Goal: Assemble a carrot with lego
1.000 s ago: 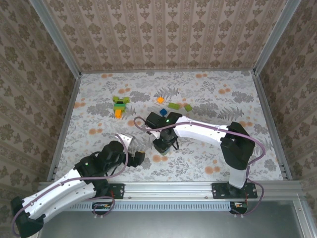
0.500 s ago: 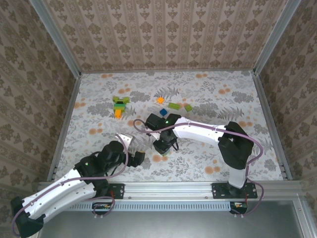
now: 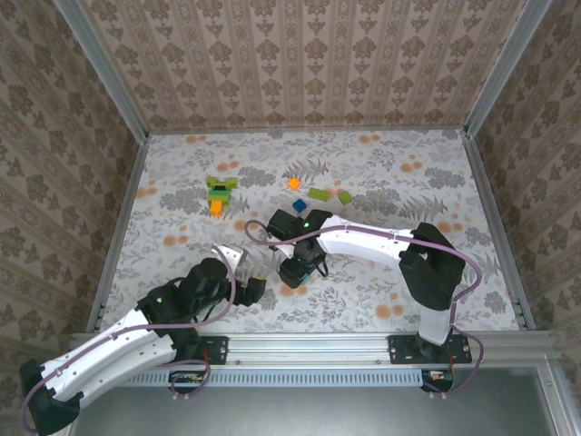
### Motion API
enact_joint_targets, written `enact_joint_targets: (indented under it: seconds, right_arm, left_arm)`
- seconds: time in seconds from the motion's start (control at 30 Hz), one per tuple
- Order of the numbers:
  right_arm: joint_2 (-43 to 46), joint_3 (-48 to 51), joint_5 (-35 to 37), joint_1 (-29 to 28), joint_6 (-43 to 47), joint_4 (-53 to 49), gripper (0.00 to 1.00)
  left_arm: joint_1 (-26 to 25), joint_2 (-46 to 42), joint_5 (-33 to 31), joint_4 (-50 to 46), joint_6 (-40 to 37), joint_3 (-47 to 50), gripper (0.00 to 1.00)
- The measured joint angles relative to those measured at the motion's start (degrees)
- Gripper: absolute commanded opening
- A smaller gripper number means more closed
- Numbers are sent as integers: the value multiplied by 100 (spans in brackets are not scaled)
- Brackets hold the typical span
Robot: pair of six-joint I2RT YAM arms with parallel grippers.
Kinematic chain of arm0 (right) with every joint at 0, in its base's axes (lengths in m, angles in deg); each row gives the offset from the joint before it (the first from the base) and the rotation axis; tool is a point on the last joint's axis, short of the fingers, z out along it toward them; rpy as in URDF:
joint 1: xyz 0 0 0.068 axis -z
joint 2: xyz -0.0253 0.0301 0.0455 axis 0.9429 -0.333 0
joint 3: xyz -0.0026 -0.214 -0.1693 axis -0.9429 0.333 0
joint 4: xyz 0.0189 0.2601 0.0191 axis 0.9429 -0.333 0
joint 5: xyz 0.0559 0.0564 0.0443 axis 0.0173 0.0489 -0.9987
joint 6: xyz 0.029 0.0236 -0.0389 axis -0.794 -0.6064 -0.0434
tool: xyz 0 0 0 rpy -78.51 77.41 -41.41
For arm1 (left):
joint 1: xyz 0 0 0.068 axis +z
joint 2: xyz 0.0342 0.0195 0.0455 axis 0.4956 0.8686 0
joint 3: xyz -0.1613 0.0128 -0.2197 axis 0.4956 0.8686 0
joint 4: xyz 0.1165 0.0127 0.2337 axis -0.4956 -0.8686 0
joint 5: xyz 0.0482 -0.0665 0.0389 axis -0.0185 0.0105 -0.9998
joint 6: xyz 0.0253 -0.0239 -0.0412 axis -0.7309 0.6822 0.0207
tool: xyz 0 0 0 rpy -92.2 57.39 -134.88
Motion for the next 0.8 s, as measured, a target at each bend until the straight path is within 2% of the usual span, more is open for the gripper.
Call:
enact_joint_targets:
  seconds: [0.37, 0.63, 0.8]
  right_arm:
    - [516, -197, 127, 157, 13, -160, 72]
    - [560, -831, 433, 1158, 24, -234, 72]
    - [-166, -1825, 649, 1578, 153, -186, 72]
  left_arm:
    - [0, 0, 2, 0, 0, 0, 99]
    - [0, 0, 0, 0, 0, 0, 99]
    - [0, 0, 0, 0, 0, 0, 99]
